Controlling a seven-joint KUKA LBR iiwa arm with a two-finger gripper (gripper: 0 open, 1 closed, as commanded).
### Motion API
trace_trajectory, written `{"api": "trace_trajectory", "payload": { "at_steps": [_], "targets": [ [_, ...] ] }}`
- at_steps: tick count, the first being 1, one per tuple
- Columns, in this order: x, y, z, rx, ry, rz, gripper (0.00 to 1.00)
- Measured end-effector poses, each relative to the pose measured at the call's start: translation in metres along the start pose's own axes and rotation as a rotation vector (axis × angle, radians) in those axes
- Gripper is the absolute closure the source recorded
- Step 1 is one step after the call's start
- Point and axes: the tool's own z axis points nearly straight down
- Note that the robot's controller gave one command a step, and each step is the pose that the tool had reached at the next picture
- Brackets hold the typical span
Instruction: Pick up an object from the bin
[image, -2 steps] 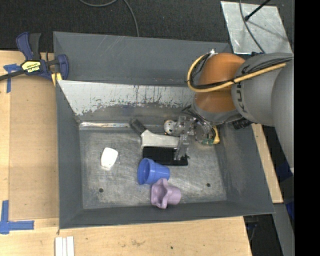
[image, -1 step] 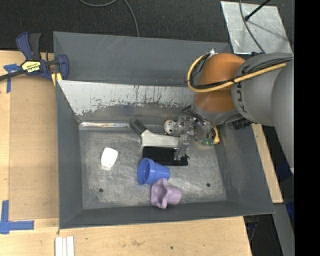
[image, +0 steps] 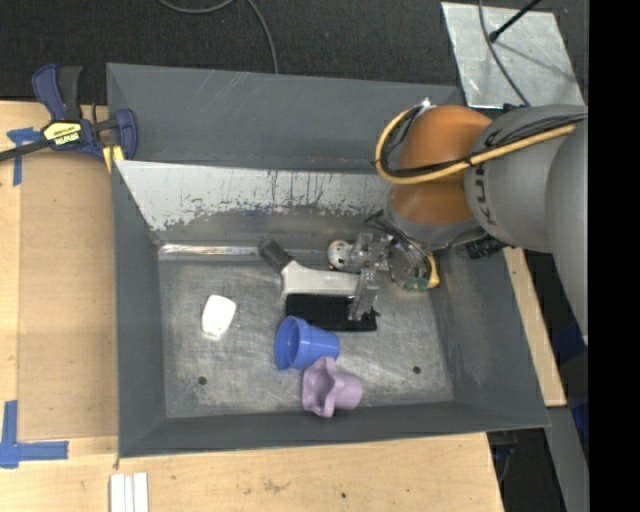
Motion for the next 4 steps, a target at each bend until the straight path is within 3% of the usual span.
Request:
{"api": "trace_trajectory", "payload": {
  "at_steps": [2, 4],
  "targets": [
    [0.003, -0.001, -0.010, -0.004, 0.004, 0.001, 1.00],
    [0.000, 0.000, -0.031, -0.008, -0.013, 0.000, 1.00]
  ]
}}
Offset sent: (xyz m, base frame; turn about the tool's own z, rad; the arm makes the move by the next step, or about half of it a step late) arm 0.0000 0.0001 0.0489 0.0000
